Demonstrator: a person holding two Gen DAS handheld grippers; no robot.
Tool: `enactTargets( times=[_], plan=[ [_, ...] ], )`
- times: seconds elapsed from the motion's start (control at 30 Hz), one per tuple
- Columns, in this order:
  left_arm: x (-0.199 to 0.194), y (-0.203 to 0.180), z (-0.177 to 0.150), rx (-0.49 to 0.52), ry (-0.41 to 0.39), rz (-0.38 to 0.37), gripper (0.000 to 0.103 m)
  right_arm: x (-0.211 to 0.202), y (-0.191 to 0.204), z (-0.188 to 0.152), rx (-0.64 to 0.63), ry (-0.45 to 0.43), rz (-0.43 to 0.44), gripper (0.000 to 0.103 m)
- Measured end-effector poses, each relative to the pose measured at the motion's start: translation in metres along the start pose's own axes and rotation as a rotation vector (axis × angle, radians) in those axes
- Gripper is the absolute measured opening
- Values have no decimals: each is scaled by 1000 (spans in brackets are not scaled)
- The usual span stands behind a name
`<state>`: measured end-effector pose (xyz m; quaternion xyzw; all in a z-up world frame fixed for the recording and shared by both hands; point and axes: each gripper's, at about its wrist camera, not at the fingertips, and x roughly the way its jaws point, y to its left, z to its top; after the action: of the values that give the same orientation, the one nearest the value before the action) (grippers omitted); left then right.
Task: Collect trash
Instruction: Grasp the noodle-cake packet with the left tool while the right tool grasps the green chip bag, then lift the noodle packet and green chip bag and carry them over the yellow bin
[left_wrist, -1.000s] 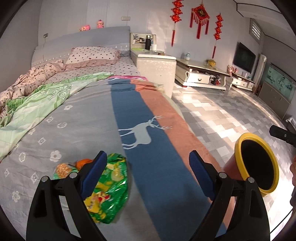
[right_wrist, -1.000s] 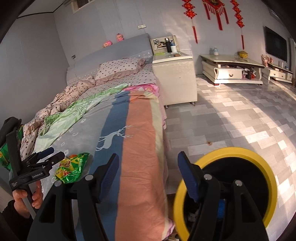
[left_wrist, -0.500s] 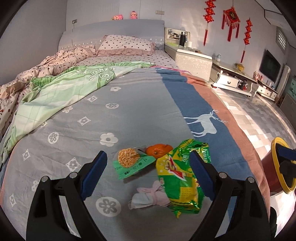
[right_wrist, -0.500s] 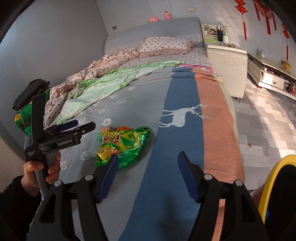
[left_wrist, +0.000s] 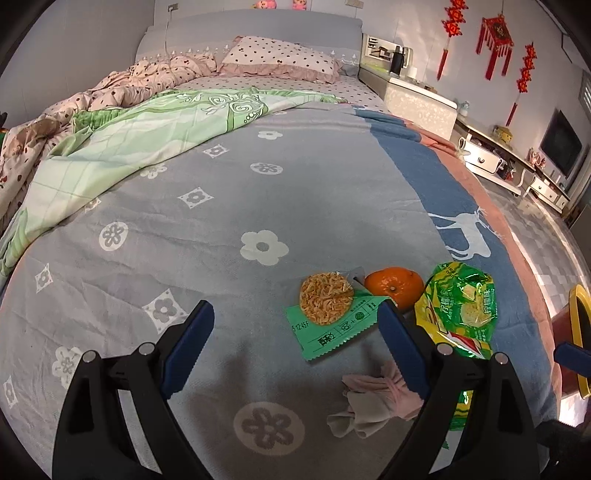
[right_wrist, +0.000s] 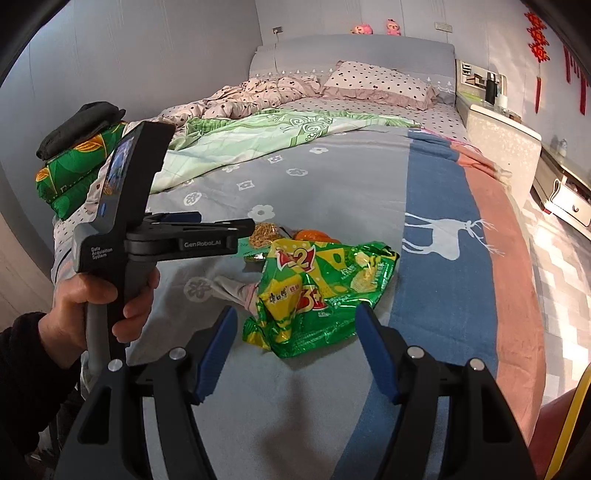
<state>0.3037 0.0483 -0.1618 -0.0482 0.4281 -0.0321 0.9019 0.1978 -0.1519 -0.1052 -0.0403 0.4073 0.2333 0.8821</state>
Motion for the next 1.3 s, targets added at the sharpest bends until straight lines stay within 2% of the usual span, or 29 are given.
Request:
enactTargets(
  times=[0.3,0.37,0.4,0.47,0.5,0.53,0.57,0.73,1.0,1.3],
  plan=[
    [31,5,-11,-20,67,-47,86,39,13,1,-71,15,-52,62],
    [36,2,-12,-8,76,-49,82,47,10,0,-65,24,-55,58],
    [40,1,-12,-4,85,-53,77,51,8,-1,-60,29,-51,54],
    [47,1,-12,4,103,-53,66,55,4,0,-45,33,-39,42],
    [51,0,-12,8,112,-53,57,58,2,1,-43,33,-33,38],
    [54,0,-11,6,121,-60,51,59,1,2,-44,36,-27,30],
    [57,0,-9,2,124,-68,48,61,0,4,-45,38,-24,26],
    [63,-3,1,-9,122,-95,19,64,-11,8,-33,42,-28,12],
    [72,0,18,-41,113,-97,8,69,-53,22,26,38,-69,8],
    [76,3,34,-60,102,-81,6,72,-99,36,83,17,-127,8]
  ],
)
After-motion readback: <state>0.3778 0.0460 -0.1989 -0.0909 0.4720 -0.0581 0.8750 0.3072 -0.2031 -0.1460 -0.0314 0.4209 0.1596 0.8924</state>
